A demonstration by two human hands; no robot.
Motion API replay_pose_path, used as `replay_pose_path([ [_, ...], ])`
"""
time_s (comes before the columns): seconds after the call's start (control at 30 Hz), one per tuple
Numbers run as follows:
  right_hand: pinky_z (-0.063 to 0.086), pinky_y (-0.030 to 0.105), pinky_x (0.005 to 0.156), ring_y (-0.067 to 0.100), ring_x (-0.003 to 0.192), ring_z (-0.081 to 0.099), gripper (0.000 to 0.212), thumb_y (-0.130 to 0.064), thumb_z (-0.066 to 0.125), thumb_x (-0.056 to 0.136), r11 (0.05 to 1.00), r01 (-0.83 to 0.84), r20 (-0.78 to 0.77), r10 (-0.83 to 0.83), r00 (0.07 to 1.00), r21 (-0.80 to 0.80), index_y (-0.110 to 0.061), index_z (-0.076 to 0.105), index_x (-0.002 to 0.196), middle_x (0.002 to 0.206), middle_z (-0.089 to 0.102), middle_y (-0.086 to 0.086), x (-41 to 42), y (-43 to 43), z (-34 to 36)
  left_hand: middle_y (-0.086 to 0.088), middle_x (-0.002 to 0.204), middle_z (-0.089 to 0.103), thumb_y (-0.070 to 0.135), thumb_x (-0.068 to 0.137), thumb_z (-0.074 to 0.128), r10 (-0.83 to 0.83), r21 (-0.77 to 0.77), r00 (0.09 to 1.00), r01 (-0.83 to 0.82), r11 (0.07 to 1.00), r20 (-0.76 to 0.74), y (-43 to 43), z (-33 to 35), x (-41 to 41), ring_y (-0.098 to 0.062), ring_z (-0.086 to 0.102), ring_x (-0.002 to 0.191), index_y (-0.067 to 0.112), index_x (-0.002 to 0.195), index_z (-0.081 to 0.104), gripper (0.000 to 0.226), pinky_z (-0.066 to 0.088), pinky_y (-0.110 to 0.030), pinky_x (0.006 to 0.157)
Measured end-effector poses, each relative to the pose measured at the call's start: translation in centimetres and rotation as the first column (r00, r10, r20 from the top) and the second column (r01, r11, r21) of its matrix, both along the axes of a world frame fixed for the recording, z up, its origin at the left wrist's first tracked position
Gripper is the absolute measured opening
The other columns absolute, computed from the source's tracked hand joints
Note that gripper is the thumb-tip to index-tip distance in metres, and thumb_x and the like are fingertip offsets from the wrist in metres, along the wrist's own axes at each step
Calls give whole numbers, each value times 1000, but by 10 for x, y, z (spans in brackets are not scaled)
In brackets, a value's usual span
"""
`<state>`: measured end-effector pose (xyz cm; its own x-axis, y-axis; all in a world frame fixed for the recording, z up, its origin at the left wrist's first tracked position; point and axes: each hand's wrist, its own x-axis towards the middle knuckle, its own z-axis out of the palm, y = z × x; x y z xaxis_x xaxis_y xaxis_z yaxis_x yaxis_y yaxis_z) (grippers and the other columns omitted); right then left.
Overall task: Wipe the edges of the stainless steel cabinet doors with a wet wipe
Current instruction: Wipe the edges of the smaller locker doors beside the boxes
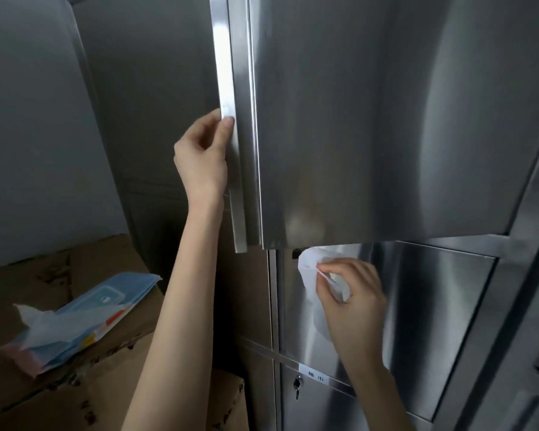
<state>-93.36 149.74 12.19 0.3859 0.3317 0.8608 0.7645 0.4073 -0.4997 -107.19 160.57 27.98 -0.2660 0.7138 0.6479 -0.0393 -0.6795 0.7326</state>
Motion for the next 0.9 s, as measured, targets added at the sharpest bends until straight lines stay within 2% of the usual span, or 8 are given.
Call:
replay_pose_path([
  [0.13, 48, 24, 77, 19, 83, 63, 22, 13, 74, 69, 999, -29, -20, 29, 999, -25, -6, 70, 79, 85, 67, -3, 7, 29, 11, 9, 110, 64, 18, 95, 60, 2, 17, 996, -1, 1000, -93, 38, 1, 3, 19, 57, 87, 17, 127, 60, 32, 42, -6, 86],
  [0.23, 49, 21, 75, 18, 82, 64, 19, 11, 73, 71, 999, -21, -17, 20, 1000, -46, -5, 70, 80, 84, 68, 0, 9, 48, 17, 1, 126, 62, 17, 97, 57, -40, -4, 991, 40, 999, -128, 63, 1, 7, 4, 55, 110, 9, 132, 57, 36, 42, -16, 99],
  [0.3, 47, 14, 76, 15, 80, 64, 19, 10, 73, 71, 999, -3, -26, 2, 1000, -51, -5, 70, 80, 84, 68, 0, 10, 58, 18, -1, 125, 63, 16, 98, 56, -60, -3, 990, 61, 998, -131, 79, 1, 11, -6, 56, 114, 9, 132, 58, 35, 43, -25, 105],
  [0.4, 44, 10, 80, 13, 82, 62, 20, 12, 72, 71, 999, 15, -45, -17, 999, -52, -6, 70, 81, 85, 67, -2, 12, 71, 18, 12, 94, 64, 15, 95, 59, -73, -1, 993, 73, 997, -92, 101, 0, 18, -2, 59, 94, 15, 129, 58, 34, 47, -24, 99],
  [0.5, 44, 17, 83, 16, 85, 60, 23, 12, 73, 70, 995, 82, -16, -83, 996, -56, -7, 70, 80, 86, 67, -1, 15, 79, 17, 11, 85, 61, 14, 92, 64, -97, -1, 994, 97, 995, -43, 126, -2, 25, -5, 59, 86, 16, 123, 57, 32, 47, -18, 92],
  [0.67, 35, 8, 85, 17, 89, 52, 10, 0, 70, 71, 978, 206, 11, -206, 979, -44, -9, 70, 77, 83, 68, -1, 24, 90, 18, 6, 87, 59, 18, 86, 72, -88, -28, 996, 88, 996, 2, 165, -3, 43, -5, 58, 81, 19, 108, 56, 27, 48, -13, 81],
  [0.73, 35, 9, 86, 21, 92, 53, 14, 5, 74, 70, 973, 224, -1, -224, 975, -60, -8, 70, 75, 82, 68, -2, 28, 93, 18, 9, 84, 56, 21, 86, 72, -64, -47, 998, 64, 997, -3, 179, -2, 53, -5, 57, 81, 14, 109, 57, 29, 44, -9, 76],
  [0.9, 34, 5, 86, 16, 93, 51, 8, -4, 66, 68, 968, 246, 8, -246, 969, -46, -10, 70, 74, 80, 62, -11, 36, 98, 20, -4, 111, 57, 31, 85, 73, 80, -124, 990, -94, 988, -115, 205, 4, 77, -21, 47, 110, 12, 115, 55, 40, 31, -19, 86],
])
